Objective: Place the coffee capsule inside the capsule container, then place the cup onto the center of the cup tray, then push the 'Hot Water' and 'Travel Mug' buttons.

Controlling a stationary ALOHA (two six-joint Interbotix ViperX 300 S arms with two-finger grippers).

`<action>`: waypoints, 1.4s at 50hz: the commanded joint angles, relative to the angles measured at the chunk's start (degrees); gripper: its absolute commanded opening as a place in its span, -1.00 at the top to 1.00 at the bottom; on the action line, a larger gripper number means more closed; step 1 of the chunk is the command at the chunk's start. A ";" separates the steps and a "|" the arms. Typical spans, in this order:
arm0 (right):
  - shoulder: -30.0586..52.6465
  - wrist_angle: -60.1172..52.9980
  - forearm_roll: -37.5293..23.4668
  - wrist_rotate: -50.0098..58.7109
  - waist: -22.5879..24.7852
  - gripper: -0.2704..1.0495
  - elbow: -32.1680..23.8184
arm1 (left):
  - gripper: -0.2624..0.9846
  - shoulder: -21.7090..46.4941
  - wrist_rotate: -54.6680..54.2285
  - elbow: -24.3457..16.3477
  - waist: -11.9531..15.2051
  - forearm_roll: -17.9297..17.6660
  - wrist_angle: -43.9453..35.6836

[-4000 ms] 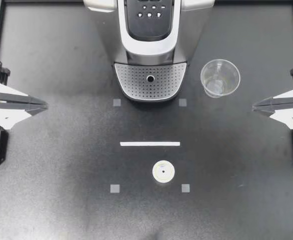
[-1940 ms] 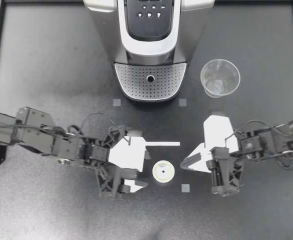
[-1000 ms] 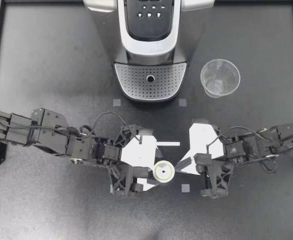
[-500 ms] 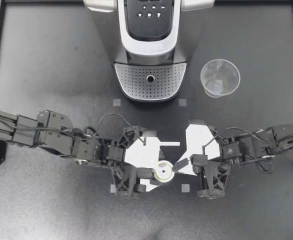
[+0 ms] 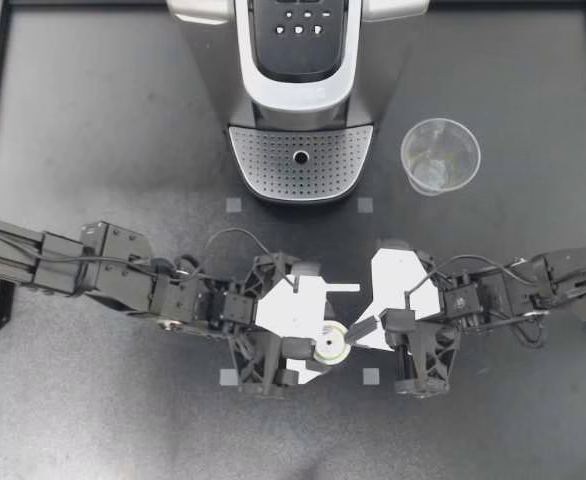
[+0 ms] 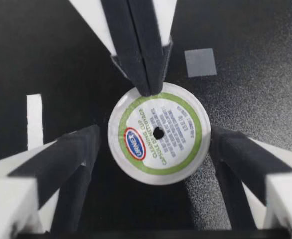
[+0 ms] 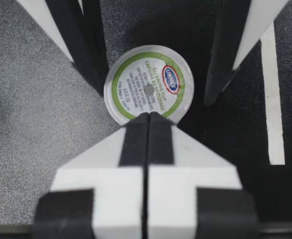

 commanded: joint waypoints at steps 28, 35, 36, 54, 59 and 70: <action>-0.26 -0.26 -0.26 -0.09 0.35 0.59 -1.58 | -0.49 -1.23 0.18 -2.20 0.00 0.09 0.53; -0.26 -0.26 -0.26 -0.09 0.26 0.59 -1.58 | -0.49 -1.85 0.26 -2.20 0.09 0.09 0.88; -0.26 -0.26 -0.26 -0.09 0.26 0.59 -1.58 | -0.49 -1.93 0.26 -2.11 0.09 0.09 0.79; -0.26 -0.26 -0.26 -0.18 0.26 0.59 -1.93 | -0.38 -2.55 0.44 -1.85 0.00 0.09 0.79; -0.70 -0.18 -0.35 -0.18 0.26 0.59 -1.93 | -0.23 -2.64 0.44 -1.76 -0.09 0.09 0.88; -5.63 0.35 -0.18 1.14 0.09 0.59 -1.14 | -0.07 -4.04 0.26 -1.05 -0.26 0.09 1.32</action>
